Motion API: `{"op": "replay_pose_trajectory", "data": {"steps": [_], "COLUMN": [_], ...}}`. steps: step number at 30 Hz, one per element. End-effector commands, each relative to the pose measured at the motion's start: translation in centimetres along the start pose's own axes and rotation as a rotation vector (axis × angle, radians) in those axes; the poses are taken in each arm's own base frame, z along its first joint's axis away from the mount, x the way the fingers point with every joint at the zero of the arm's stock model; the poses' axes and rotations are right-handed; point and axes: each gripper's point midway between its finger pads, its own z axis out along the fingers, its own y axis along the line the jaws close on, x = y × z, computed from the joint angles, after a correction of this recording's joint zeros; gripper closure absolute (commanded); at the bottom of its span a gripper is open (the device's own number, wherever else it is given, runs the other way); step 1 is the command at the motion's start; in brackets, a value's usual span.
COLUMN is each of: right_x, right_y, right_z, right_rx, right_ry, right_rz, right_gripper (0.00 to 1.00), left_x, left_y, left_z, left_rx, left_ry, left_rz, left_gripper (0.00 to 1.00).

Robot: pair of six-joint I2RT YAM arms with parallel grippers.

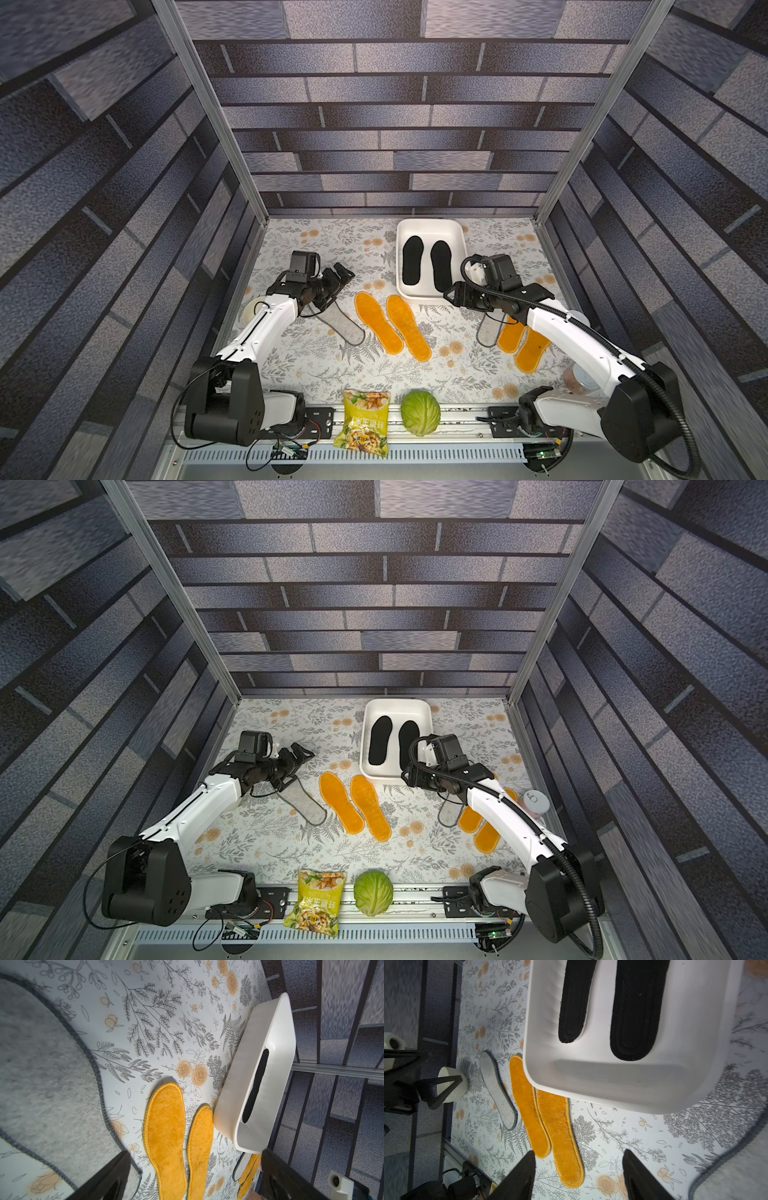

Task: Put the insoles into the storage box
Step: Pick up the insole from the center of the board.

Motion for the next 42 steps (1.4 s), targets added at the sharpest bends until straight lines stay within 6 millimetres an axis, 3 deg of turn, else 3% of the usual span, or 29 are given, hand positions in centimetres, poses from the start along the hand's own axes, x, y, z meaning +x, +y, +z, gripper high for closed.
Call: {"op": "replay_pose_trajectory", "data": {"steps": [1,10,16,27,34,42], "right_x": [-1.6,-1.4,-0.4,-0.5,-0.4,-0.1], "right_y": [4.7,14.2,16.8,16.4,16.5,16.0], "right_z": [1.5,8.5,12.1,11.2,9.3,7.1], "right_rx": [-0.148,-0.237,-0.261,-0.257,-0.269,-0.272], "right_ry": [-0.049,0.017,0.061,0.022,-0.005,-0.054], "right_rz": [-0.091,-0.346,-0.392,-0.411,-0.448,-0.471], "right_gripper": [0.33,0.34,0.34,0.34,0.34,0.33], "left_x": [0.6,0.7,2.5,4.7,5.6,5.6], "left_y": [3.1,8.2,10.2,11.5,11.1,10.5], "left_z": [-1.8,-6.2,-5.8,-3.7,0.1,3.3], "left_rx": [-0.133,-0.262,-0.230,-0.376,-0.426,-0.502], "left_ry": [-0.025,-0.140,-0.062,-0.007,0.056,0.110], "left_rz": [-0.046,-0.173,-0.262,-0.185,-0.145,-0.106], "left_gripper": [0.00,0.00,0.00,0.00,0.13,0.10]}}
